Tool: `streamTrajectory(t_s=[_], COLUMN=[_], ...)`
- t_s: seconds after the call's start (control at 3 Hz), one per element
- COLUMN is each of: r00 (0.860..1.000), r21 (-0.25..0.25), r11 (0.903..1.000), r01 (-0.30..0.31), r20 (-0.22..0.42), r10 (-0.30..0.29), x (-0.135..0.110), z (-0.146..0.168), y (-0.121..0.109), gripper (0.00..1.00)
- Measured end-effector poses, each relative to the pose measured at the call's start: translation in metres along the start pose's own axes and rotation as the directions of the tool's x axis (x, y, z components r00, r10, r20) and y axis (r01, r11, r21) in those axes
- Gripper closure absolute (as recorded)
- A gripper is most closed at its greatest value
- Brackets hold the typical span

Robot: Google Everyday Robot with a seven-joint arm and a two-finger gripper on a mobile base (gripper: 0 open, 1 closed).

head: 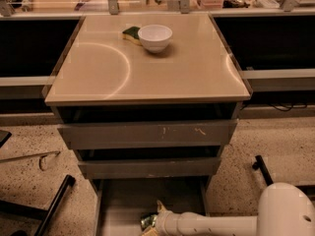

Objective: Pick green can from bottom drawer and place on counter

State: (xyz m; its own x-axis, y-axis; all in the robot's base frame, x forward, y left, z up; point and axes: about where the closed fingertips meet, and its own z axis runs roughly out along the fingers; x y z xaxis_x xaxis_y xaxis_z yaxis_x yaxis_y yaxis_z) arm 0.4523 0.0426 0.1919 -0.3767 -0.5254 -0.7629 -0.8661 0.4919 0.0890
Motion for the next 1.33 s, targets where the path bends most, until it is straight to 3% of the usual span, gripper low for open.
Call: streamTrajectory(t_s=[1.33], r00=[0.999], r21=[-0.028], r11=[0.9996], r01=[-0.004], r20=[-0.051], r10=[0.003], x=[0.013], z=[0.051], y=[-0.024], gripper=[0.0])
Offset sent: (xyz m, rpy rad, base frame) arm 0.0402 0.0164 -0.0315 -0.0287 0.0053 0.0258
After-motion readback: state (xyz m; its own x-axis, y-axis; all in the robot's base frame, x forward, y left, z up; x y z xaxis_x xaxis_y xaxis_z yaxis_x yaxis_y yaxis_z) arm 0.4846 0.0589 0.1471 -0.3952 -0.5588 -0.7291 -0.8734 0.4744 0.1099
